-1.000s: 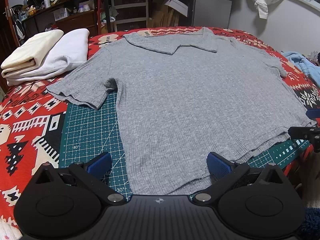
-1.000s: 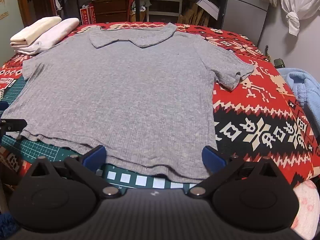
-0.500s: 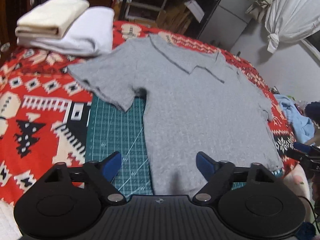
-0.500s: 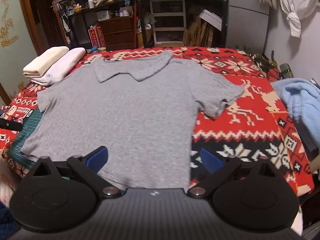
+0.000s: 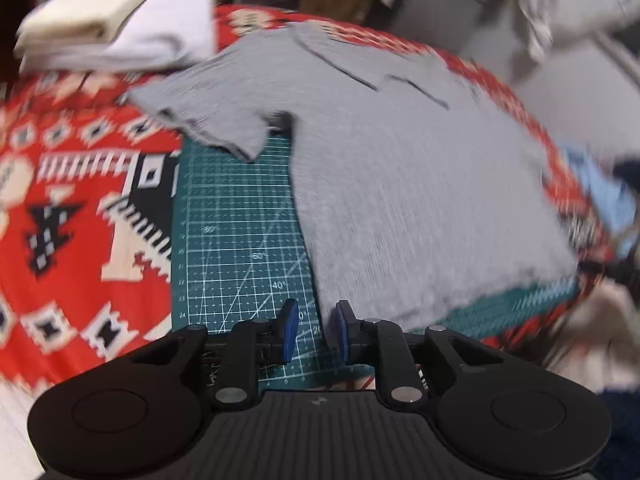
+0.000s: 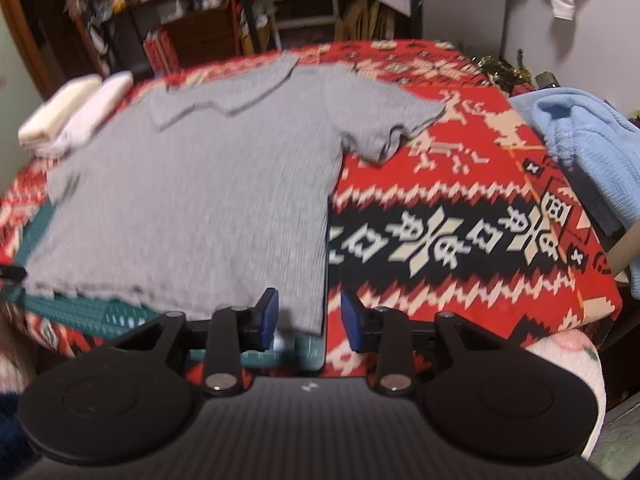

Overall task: Fold clothes
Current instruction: 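Pinch the middle of the shirt hem with both tools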

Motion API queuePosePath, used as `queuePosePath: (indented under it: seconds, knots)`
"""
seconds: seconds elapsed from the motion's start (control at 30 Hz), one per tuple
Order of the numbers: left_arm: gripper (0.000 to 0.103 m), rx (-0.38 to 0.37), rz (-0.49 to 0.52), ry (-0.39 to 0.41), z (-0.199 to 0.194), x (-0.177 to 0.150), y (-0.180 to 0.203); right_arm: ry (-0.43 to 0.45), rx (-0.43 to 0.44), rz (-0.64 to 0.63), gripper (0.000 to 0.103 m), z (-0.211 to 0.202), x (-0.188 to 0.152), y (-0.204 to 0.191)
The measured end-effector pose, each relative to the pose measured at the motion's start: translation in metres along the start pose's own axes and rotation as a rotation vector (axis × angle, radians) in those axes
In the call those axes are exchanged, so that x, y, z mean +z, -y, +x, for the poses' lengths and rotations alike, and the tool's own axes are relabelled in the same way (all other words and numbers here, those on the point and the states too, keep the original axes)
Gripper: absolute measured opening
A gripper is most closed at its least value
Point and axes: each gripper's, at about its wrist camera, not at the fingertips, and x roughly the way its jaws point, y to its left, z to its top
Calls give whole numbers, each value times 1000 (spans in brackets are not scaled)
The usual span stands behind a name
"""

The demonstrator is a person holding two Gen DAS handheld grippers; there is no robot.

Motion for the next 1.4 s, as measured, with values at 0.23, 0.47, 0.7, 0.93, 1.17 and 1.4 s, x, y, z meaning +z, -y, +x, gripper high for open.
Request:
queuePosePath:
  seconds: [0.23,0.47,0.7,0.93,1.17,1.4]
  knots:
    - [18,91,153,-30,-2,-7,18,-16,9,38,26,-4,-10,4]
    - [22,-16,1,1,-12,4,5,10,24,78,26,-11,-2,11]
    - [23,-22,30,-30,2,3,6,-28,46,63,23,3,0,8]
    - [5,-28,109,-25,6,-1,16,-31,38,56,12,3,2,10]
    - [3,-69,55,-34,3,9,12,-35,91,28,3,0,14,4]
    - [3,-207,-145,77,-28,37,-10,74,189,148,3,-19,57,20]
